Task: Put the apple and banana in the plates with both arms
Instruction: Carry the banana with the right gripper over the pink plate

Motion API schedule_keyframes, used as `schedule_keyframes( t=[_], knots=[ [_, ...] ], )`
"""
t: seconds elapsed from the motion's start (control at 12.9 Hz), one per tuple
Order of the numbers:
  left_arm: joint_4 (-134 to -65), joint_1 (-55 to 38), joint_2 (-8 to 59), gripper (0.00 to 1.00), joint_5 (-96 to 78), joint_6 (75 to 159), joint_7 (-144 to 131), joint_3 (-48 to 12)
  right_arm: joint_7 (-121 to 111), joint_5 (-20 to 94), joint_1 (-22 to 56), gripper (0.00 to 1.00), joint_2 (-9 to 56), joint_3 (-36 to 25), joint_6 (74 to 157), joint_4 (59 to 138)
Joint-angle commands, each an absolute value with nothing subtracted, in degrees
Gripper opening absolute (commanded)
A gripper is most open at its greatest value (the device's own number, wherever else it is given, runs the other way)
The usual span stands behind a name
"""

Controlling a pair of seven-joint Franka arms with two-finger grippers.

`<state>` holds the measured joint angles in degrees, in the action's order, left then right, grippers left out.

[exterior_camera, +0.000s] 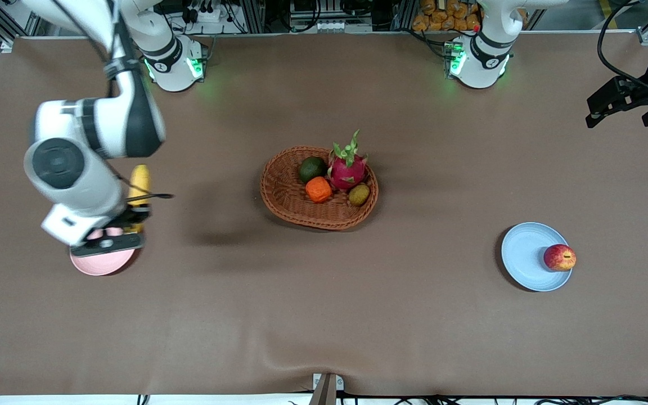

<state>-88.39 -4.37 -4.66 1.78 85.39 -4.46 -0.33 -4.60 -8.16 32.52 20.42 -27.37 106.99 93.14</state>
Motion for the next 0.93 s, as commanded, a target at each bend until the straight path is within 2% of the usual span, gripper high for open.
schedule_keyframes(
  t=[0.0,0.47,0.85],
  knots=[
    [-88.2,-4.5,-5.2,1.0,3.0,84.6,-3.5,-0.4,-6.4,-15.5,28.2,0.0,22.6,-27.2,107.6,92.9],
    [-86.5,-4.4,-4.0,1.0,3.0,84.5,-3.6,-0.2,-5.9,-25.5,24.8,0.0,34.4,-27.2,118.6,91.7],
    [-85.9,-4.5,-2.3,1.0,3.1,84.5,-3.5,-0.2,-3.0,-29.2,25.8,0.0,40.3,-27.0,120.3,91.2]
  ],
)
